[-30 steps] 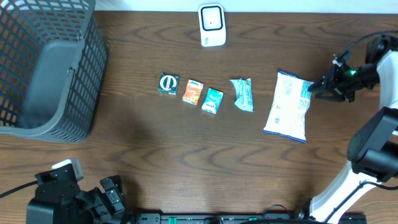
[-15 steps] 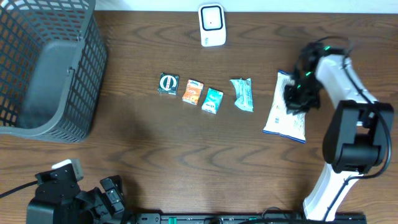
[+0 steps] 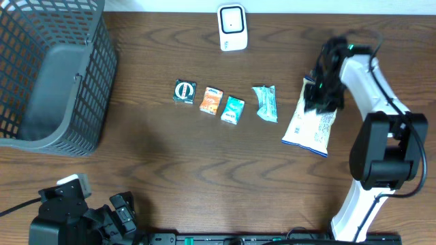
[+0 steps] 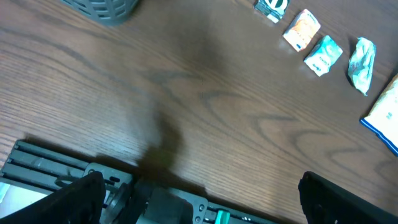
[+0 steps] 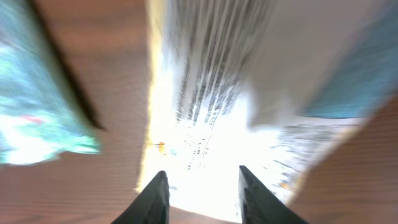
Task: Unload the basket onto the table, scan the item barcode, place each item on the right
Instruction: 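Lay the flipped snack bag down and open the right gripper, then regrasp the snack bag with the right gripper and lift it toward the scanner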
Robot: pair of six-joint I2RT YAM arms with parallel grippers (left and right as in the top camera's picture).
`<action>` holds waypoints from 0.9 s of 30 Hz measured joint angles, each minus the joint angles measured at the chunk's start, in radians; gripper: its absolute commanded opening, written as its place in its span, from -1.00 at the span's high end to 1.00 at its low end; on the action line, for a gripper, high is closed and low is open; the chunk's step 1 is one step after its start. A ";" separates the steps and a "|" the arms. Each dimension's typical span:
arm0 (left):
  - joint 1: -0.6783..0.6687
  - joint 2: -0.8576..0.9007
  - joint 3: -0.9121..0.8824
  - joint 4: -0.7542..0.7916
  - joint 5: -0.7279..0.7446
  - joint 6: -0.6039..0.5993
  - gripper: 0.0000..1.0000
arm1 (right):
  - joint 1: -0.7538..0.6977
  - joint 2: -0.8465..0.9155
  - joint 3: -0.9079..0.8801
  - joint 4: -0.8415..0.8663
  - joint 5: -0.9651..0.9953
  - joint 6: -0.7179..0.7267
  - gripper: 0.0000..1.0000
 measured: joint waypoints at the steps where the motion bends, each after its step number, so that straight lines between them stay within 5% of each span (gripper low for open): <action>1: 0.000 0.000 0.000 -0.001 0.000 0.000 -0.95 | -0.008 -0.001 0.048 -0.005 0.006 -0.004 0.37; 6: 0.000 0.000 0.000 -0.001 0.000 0.000 -0.96 | -0.066 -0.004 0.126 0.019 0.027 -0.008 0.76; 9: 0.000 0.000 0.000 -0.001 0.000 0.000 -0.96 | -0.098 -0.003 0.110 0.055 0.027 -0.006 0.82; 21: 0.000 0.000 0.000 0.000 0.000 0.000 -0.95 | -0.069 -0.002 -0.236 0.464 -0.022 -0.006 0.53; 27: 0.000 0.000 0.000 -0.001 0.000 0.000 -0.96 | -0.079 -0.002 -0.181 0.358 -0.026 0.011 0.36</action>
